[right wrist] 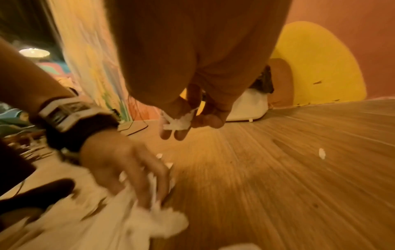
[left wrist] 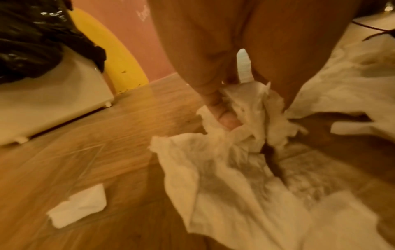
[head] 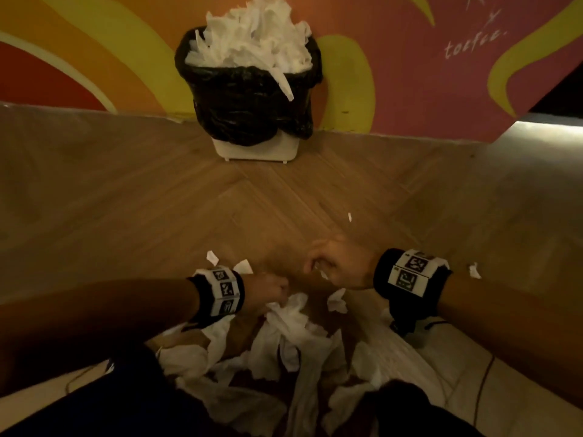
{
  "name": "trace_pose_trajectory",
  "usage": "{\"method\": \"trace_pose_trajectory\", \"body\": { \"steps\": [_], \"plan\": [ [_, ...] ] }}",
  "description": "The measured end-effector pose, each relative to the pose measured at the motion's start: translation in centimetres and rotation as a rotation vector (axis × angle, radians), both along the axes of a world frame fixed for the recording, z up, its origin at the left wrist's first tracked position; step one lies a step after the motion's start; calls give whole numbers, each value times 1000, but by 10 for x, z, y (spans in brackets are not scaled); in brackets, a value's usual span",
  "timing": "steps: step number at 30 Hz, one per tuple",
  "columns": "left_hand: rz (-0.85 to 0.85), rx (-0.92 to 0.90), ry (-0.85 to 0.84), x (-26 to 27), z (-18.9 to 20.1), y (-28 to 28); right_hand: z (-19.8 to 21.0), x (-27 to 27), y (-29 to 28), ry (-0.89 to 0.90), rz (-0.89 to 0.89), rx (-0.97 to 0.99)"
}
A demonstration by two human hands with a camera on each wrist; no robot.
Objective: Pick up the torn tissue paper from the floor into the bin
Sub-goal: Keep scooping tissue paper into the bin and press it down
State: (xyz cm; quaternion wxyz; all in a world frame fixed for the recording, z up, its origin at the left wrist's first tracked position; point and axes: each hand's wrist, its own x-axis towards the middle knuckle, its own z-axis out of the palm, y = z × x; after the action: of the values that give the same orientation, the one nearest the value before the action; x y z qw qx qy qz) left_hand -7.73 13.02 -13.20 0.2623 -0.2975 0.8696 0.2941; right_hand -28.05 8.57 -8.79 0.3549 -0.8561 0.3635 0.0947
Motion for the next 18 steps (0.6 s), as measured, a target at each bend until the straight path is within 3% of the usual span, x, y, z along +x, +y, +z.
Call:
{"method": "trace_pose_trajectory", "body": {
  "steps": [9, 14, 16, 18],
  "plan": [
    [382, -55, 215, 24, 33, -35, -44, 14, 69, -143, 325, -144],
    [532, -103, 245, 47, 54, -42, -55, 12, 95, 138, 558, -155],
    [538, -93, 148, 54, 55, -36, -57, 4, 99, 248, 723, -163],
    [495, -86, -33, 59, 51, -28, -57, -3, 98, 297, 761, -160]
  ]
}}
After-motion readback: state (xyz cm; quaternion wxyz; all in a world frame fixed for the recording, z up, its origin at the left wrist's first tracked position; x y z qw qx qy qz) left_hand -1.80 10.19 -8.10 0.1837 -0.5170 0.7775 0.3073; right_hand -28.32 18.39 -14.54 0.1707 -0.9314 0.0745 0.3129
